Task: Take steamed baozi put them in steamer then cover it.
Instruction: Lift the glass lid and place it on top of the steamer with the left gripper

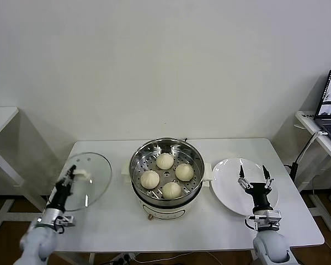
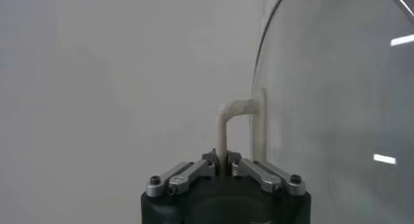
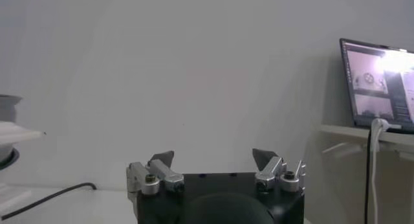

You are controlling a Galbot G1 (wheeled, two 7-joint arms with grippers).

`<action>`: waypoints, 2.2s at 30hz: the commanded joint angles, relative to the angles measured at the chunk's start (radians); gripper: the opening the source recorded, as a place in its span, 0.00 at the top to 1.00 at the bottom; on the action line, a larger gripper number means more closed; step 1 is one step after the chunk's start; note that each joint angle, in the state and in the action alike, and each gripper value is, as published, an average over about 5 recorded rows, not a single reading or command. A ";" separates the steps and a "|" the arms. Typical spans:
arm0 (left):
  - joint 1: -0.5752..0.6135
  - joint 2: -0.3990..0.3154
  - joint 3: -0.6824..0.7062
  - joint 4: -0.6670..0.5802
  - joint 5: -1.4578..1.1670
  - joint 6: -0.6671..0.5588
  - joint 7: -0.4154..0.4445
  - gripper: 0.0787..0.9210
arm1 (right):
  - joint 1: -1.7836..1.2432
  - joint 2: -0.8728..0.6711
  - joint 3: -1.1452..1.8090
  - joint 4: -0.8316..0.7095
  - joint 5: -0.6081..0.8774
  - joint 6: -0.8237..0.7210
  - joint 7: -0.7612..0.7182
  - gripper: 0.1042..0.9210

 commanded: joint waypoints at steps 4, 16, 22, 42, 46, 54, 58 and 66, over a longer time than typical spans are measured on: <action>0.078 0.049 -0.080 -0.587 -0.150 0.190 0.095 0.87 | -0.011 0.010 0.001 0.005 -0.002 -0.019 -0.004 0.12; 0.042 -0.011 0.469 -0.843 -0.041 0.503 0.329 0.87 | -0.025 0.018 0.016 -0.002 0.003 -0.050 -0.003 0.12; -0.058 -0.078 0.684 -0.755 0.018 0.596 0.408 0.87 | -0.013 0.026 0.012 -0.011 -0.002 -0.083 0.012 0.12; -0.177 -0.168 0.759 -0.504 0.201 0.665 0.565 0.87 | 0.024 0.049 0.000 -0.056 -0.025 -0.085 0.017 0.12; -0.183 -0.174 0.756 -0.482 0.232 0.658 0.563 0.87 | 0.026 0.049 0.000 -0.060 -0.030 -0.084 0.017 0.12; -0.198 -0.196 0.758 -0.445 0.248 0.651 0.536 0.87 | 0.026 0.052 0.001 -0.063 -0.036 -0.082 0.016 0.12; -0.202 -0.201 0.760 -0.432 0.258 0.649 0.533 0.87 | 0.027 0.051 0.001 -0.064 -0.040 -0.082 0.015 0.12; -0.205 -0.206 0.759 -0.410 0.281 0.648 0.532 0.87 | 0.031 0.050 -0.002 -0.066 -0.041 -0.083 0.015 0.12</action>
